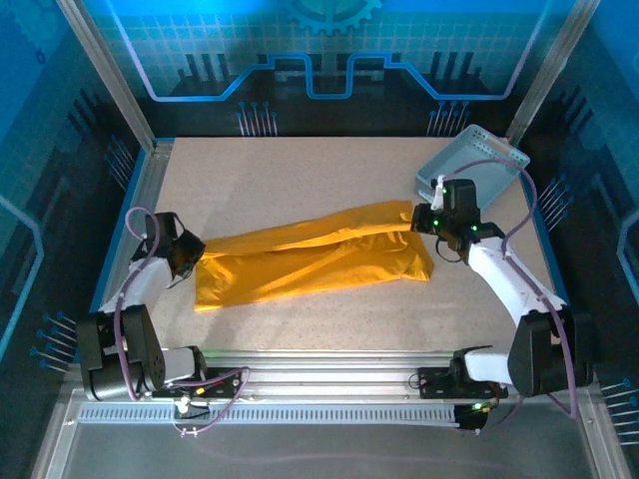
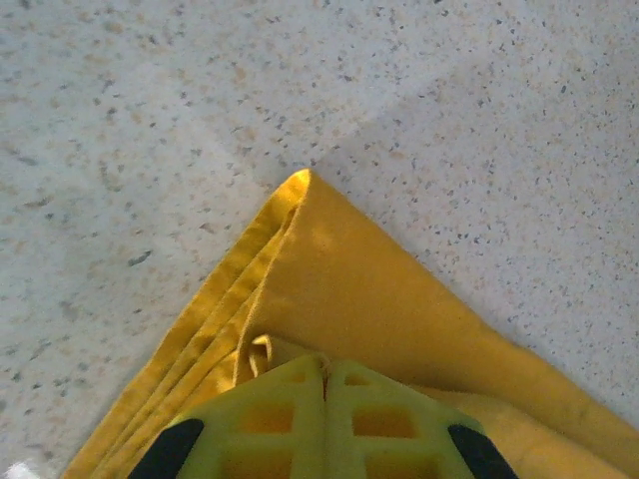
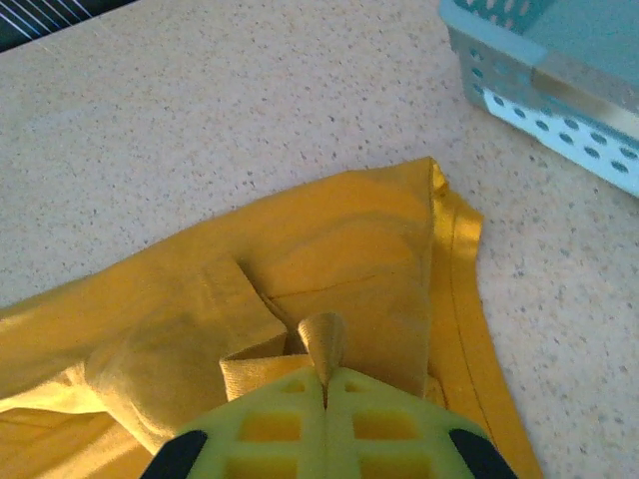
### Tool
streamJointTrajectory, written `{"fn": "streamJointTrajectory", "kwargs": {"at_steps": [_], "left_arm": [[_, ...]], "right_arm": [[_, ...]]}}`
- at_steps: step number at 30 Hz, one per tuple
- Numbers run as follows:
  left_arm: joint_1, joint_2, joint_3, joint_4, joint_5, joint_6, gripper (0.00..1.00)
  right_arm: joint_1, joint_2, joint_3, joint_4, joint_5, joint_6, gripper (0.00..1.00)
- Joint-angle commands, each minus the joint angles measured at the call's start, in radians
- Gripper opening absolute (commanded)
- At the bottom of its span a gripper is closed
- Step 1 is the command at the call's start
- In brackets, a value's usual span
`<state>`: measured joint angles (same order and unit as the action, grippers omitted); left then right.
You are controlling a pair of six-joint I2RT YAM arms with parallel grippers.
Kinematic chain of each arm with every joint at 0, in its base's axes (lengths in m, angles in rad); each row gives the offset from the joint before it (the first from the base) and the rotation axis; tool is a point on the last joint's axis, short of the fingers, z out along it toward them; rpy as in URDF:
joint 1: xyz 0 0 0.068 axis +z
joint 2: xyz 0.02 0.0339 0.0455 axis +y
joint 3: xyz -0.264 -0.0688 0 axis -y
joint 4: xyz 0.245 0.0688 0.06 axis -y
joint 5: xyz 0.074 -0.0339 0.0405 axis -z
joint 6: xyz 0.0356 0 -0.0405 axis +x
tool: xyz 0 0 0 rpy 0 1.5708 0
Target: Fold the inside-out t-shirt
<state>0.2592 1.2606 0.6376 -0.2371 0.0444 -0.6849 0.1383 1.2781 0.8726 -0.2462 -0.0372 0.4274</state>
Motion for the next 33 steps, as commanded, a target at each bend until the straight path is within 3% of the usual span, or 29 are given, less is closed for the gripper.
{"fn": "streamJointTrajectory", "kwargs": {"at_steps": [1,18,27,32,33], "left_arm": [[0.011,-0.06,-0.049,-0.054,-0.044,-0.032,0.0],[0.011,-0.142,-0.153,-0.141,-0.112,-0.068,0.0],[0.011,-0.204,-0.197,-0.135,-0.067,-0.062,0.02],[0.012,-0.215,-0.195,-0.175,-0.082,-0.069,0.2],[0.012,-0.206,-0.188,-0.181,-0.084,-0.075,0.28]], "right_arm": [[-0.015,-0.057,-0.076,-0.011,0.019,0.044,0.0],[-0.012,-0.132,-0.249,-0.065,0.132,0.18,0.0],[-0.006,-0.176,-0.256,-0.101,0.134,0.183,0.0],[0.012,-0.175,-0.254,-0.191,0.199,0.245,0.01],[0.01,-0.159,-0.256,-0.222,0.214,0.274,0.14]]}}
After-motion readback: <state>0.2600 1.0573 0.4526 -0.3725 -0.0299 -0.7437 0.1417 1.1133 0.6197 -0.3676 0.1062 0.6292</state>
